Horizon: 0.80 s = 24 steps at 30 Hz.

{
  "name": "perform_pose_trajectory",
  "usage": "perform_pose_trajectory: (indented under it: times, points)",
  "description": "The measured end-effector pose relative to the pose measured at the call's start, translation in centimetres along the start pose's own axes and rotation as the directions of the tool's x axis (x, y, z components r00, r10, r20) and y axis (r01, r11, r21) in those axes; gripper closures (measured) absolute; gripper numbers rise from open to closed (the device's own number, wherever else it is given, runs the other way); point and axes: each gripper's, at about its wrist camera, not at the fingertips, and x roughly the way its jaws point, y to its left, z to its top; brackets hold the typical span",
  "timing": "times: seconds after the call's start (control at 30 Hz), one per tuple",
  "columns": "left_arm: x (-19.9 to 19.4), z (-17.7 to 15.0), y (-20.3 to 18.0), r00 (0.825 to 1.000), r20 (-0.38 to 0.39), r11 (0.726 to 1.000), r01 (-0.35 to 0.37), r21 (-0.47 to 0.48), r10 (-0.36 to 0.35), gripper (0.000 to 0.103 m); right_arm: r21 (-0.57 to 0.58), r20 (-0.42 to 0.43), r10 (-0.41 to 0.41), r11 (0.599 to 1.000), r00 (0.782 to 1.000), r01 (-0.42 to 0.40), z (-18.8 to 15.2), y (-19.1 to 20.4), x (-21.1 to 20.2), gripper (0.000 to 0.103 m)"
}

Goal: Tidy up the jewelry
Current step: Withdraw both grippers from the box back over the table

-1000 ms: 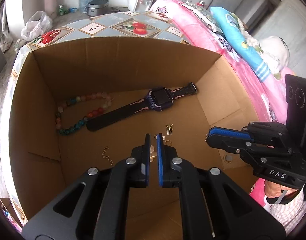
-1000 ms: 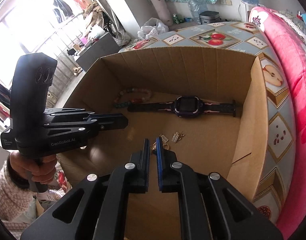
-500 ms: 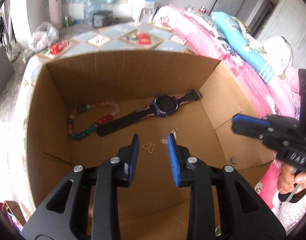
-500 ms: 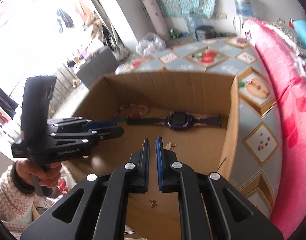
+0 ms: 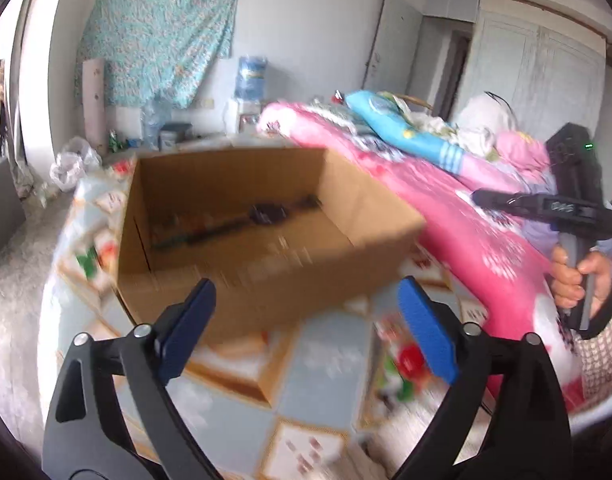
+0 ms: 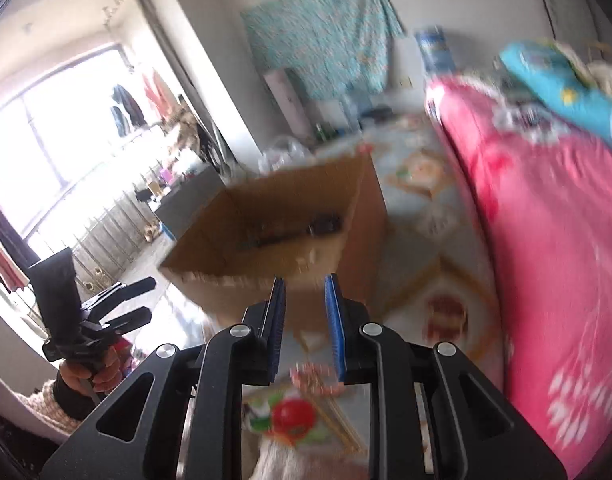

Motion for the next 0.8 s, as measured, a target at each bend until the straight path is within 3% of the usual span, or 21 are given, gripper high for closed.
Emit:
perform_pose_trajectory:
  times: [0.17, 0.37, 0.47, 0.6, 0.7, 0.8]
  points:
    - [3.6, -4.0, -1.4, 0.990, -0.141, 0.999, -0.021, -0.034, 0.016, 0.012, 0.121, -0.181, -0.030, 0.991, 0.983, 0.053, -4.4, -2.1, 5.4, 0.082]
    - [8.0, -5.7, -1.7, 0.952, -0.257, 0.986, -0.156, 0.059, 0.166, 0.012, 0.019, -0.278, -0.173, 0.982, 0.945, 0.186, -5.6, -1.0, 9.4, 0.082]
    - [8.8, -6.4, -1.2, 0.937, -0.291, 0.981, -0.182, 0.069, 0.194, 0.012, -0.041, -0.312, -0.228, 0.973, 0.922, 0.227, -6.0, -0.5, 10.8, 0.083]
    - [8.7, -7.0, -0.3, 0.938, -0.293, 0.982, -0.185, 0.034, 0.187, 0.012, -0.120, -0.327, -0.289, 0.957, 0.900, 0.263, -5.9, 0.5, 11.5, 0.093]
    - [8.4, -7.2, 0.1, 0.944, -0.274, 0.983, -0.184, 0.017, 0.182, 0.012, -0.093, -0.337, -0.271, 0.963, 0.902, 0.254, -5.5, 0.4, 11.6, 0.093]
    - [8.0, -7.4, 0.5, 0.952, -0.260, 0.986, -0.168, 0.006, 0.163, 0.012, -0.035, -0.312, -0.215, 0.976, 0.925, 0.215, -4.8, 0.7, 10.5, 0.093]
